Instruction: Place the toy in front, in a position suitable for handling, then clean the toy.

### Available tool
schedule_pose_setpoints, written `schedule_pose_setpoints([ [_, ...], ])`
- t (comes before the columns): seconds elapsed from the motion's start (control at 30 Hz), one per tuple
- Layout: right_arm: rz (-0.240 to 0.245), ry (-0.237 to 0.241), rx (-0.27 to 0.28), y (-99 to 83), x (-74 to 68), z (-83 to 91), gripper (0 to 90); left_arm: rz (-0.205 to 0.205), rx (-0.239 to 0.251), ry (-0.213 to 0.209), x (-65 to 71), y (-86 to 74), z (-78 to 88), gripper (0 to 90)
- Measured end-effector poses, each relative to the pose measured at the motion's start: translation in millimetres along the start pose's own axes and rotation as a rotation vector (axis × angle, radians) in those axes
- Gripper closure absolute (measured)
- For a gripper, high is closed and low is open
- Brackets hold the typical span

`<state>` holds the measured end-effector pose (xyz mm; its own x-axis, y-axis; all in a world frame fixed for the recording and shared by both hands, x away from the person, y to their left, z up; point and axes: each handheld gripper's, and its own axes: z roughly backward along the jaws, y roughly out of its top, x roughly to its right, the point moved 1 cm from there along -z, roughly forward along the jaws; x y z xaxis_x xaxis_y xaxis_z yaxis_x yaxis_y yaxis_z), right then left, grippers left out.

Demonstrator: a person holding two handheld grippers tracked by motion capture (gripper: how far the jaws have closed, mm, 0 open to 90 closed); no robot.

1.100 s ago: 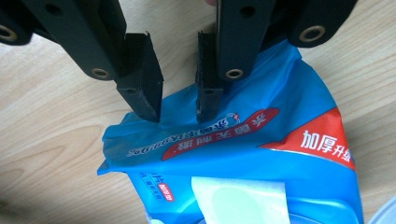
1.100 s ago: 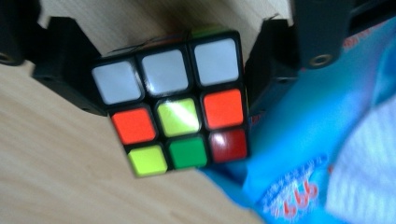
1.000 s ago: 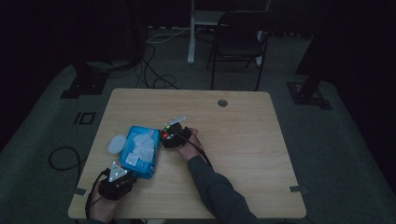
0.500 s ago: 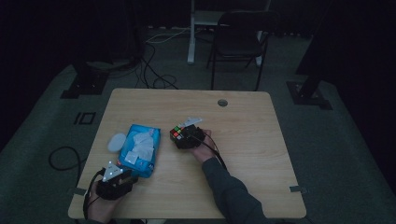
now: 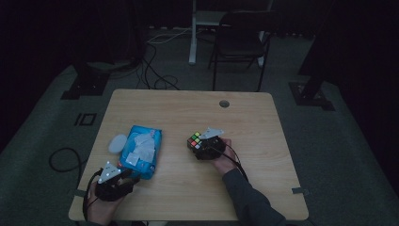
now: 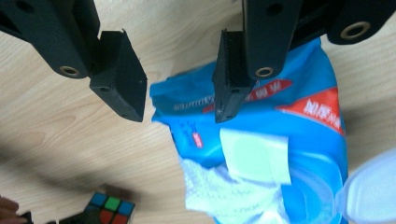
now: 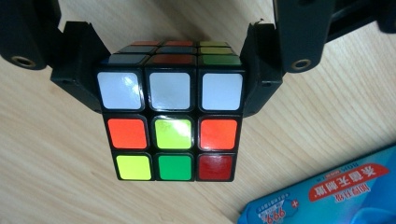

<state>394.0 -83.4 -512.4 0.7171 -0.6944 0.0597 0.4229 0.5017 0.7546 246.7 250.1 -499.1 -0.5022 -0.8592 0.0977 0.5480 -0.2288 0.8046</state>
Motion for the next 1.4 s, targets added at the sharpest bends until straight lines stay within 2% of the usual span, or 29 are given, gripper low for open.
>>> schedule_pose_setpoints([
  [0.2, -0.016, 0.003, -0.013, -8.5, 1.0, 1.5, 34.0, -0.051, 0.020, 0.015, 0.1, 15.4, -3.3, 54.2],
  [0.4, -0.034, 0.003, -0.029, -13.3, 1.2, 0.6, 34.0, -0.079, 0.046, 0.029, -5.6, 35.9, -14.8, 52.5],
  [0.53, -0.040, 0.003, -0.033, -16.8, 2.2, -0.4, 34.0, -0.117, 0.042, 0.048, -7.1, 49.7, -22.4, 51.3],
  [0.7, -0.047, 0.003, -0.038, -20.8, 4.1, -2.0, 34.0, -0.143, 0.032, 0.063, -9.4, 62.3, -30.9, 49.9],
  [0.87, -0.056, 0.007, -0.032, -22.3, 5.1, -1.9, 34.0, -0.160, 0.014, 0.077, -13.9, 69.3, -38.6, 48.9],
  [1.07, -0.053, 0.009, -0.028, -22.9, 5.3, -1.9, 34.0, -0.152, 0.003, 0.089, -19.8, 72.7, -46.2, 45.8],
  [1.17, -0.054, 0.008, -0.027, -23.2, 5.1, -1.8, 34.0, -0.165, -0.007, 0.094, -20.4, 74.8, -50.5, 45.0],
  [1.4, -0.050, 0.014, -0.030, -23.4, 5.5, -1.2, 34.0, -0.176, -0.042, 0.090, -22.8, 79.7, -63.5, 43.7],
])
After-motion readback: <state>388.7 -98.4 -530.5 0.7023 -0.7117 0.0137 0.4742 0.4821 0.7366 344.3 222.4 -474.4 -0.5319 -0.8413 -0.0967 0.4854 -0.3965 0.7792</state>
